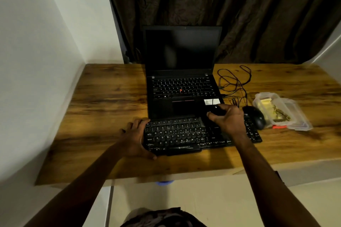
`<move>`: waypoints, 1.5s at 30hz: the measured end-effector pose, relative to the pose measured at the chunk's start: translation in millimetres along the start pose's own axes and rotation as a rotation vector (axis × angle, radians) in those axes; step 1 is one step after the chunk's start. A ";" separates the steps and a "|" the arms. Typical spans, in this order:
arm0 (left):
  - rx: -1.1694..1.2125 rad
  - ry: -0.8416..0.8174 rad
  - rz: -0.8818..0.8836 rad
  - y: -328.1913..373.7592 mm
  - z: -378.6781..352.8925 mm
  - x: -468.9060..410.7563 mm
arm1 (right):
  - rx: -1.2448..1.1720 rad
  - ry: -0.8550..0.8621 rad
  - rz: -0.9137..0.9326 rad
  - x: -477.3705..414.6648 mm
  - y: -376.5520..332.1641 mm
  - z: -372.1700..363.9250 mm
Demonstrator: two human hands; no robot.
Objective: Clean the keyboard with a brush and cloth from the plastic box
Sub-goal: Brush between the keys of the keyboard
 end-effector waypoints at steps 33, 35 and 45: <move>0.001 0.008 -0.002 -0.3 -0.3 0.3 | 0.107 -0.058 0.039 12.0 -20.8 -18.5; -0.004 0.001 -0.002 0.5 0.1 0.4 | 0.092 -0.038 0.020 11.8 -15.7 -11.3; 0.008 0.004 -0.009 -0.7 -0.8 -0.1 | 0.160 -0.028 0.058 15.2 -21.5 -6.8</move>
Point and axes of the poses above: each hand's wrist, its own x-axis away from the middle knuckle, its own z-axis out of the back of the hand, y = z × x, the point moved 5 cm from there along -x, towards the middle knuckle, and after that the axes turned 13 degrees about z, right-handed, at the moved point
